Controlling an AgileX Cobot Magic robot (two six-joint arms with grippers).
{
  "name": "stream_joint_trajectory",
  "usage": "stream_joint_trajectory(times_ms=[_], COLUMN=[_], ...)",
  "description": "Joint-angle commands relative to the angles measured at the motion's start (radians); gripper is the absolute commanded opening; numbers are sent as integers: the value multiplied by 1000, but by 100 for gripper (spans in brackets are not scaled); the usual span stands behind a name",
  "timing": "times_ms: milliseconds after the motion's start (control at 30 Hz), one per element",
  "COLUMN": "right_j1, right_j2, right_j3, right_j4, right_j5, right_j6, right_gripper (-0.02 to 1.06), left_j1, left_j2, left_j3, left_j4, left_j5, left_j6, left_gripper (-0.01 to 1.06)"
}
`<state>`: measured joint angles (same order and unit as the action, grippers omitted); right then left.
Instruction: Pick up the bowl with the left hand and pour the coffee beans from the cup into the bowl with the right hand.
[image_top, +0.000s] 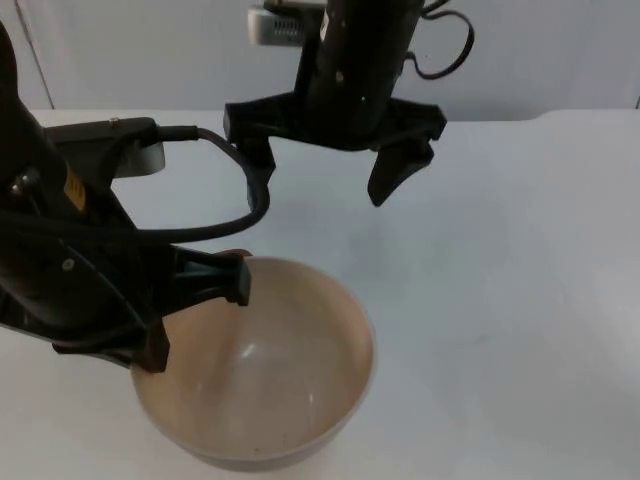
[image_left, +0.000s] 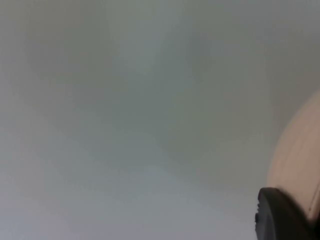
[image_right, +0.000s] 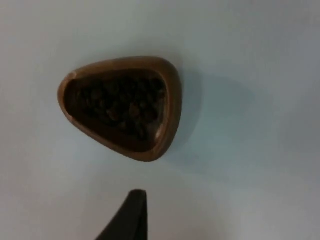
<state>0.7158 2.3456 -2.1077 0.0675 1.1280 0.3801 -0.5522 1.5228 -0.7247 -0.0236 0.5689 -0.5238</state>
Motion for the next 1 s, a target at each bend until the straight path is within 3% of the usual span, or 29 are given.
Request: stream_joint_trajectory(times_ms=[0,400,700,967], right_j1=[14,41,57,57], right_j2=[18,61,90,84], right_j3=[-6,-6,-6,-26], right_j4=[14,-14,-43,-60], right_j5=[-22,-152,-141,-33], right_j6=[21,105,109,56], right_gripper=[100,99,96,96], left_j1=[-6,-6,-6,-6], left_j2=[0,4,4,-12], left_j3=[3,3,3,50], left_j4=[6,16,16,95], left_j5=[1,20,31,96], left_j6=[-12,-38,-38,-163], left_gripper=[0,0,0,0])
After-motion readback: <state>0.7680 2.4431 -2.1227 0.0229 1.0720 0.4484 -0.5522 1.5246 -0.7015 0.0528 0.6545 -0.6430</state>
